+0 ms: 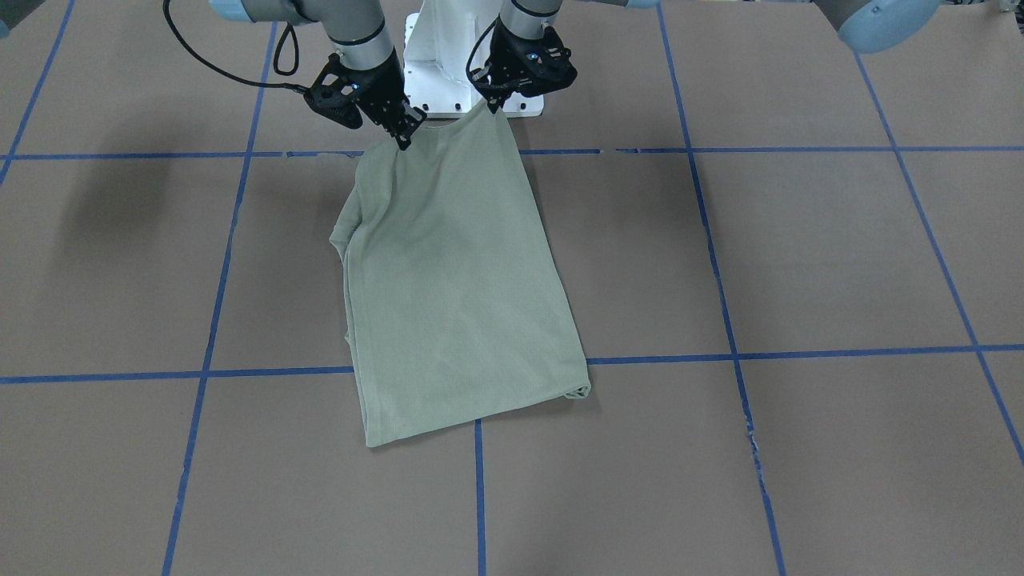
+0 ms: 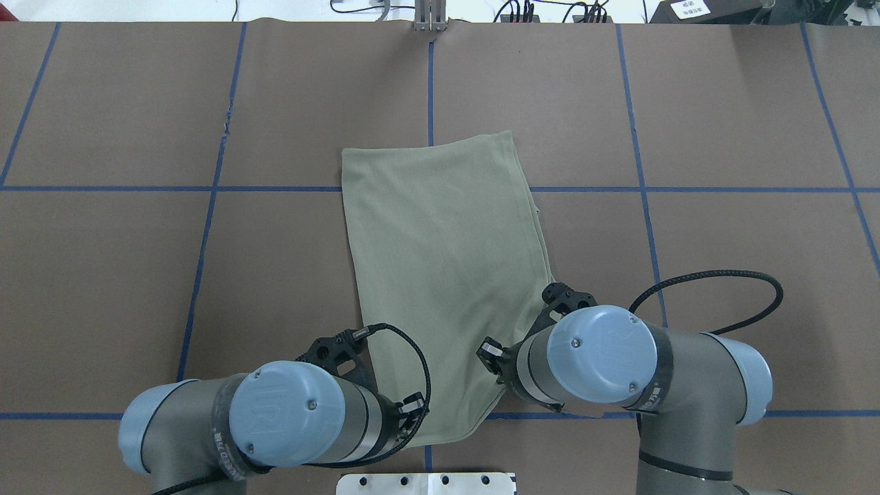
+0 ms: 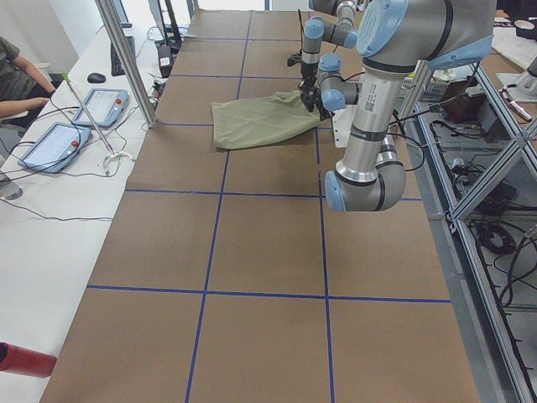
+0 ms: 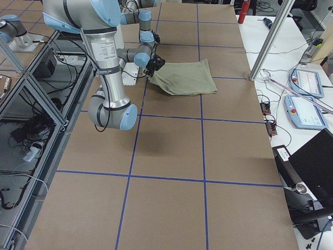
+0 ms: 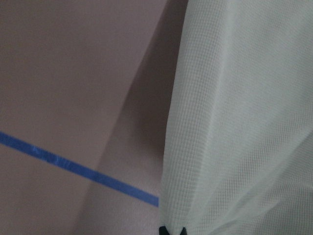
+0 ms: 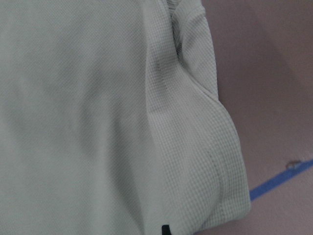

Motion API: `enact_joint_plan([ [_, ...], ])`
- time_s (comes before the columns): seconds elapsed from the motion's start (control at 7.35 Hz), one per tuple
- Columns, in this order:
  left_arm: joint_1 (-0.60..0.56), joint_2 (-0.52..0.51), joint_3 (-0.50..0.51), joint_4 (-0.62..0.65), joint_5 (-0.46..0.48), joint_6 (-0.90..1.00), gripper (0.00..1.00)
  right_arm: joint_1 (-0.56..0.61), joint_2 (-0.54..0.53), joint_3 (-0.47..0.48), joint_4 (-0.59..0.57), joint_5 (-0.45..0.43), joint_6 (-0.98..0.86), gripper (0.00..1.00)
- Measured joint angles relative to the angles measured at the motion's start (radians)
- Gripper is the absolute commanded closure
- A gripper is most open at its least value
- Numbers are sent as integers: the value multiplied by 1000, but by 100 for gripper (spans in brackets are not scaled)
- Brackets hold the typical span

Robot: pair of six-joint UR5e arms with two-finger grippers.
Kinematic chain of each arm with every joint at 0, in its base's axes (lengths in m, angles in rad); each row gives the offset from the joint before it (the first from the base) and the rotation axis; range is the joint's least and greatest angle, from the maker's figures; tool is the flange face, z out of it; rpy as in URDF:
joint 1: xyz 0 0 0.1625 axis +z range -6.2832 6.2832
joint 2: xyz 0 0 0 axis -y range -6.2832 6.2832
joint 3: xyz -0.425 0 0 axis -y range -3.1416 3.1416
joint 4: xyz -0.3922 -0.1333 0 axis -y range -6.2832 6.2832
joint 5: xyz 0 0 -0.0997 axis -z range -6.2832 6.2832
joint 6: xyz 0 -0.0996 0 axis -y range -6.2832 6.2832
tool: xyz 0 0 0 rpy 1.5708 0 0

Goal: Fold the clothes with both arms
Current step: 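Lift the near edge with both grippers and fold it over toward the far edge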

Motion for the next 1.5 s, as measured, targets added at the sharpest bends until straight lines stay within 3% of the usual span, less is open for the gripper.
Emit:
enact_joint_plan([
  [0.41, 23, 5, -143, 136, -3, 2, 100, -49, 0, 86, -62, -2, 27, 100],
  [0.95, -65, 2, -151, 152, -7, 29, 100, -3, 13, 98, -65, -4, 17, 100],
  [1.22, -167, 1, -139, 150, -10, 97, 100, 105, 58, 63, -60, -5, -17, 100],
  [1.5, -279, -6, -87, 116, -13, 163, 100, 216, 144, -68, -2, -5, -62, 100],
])
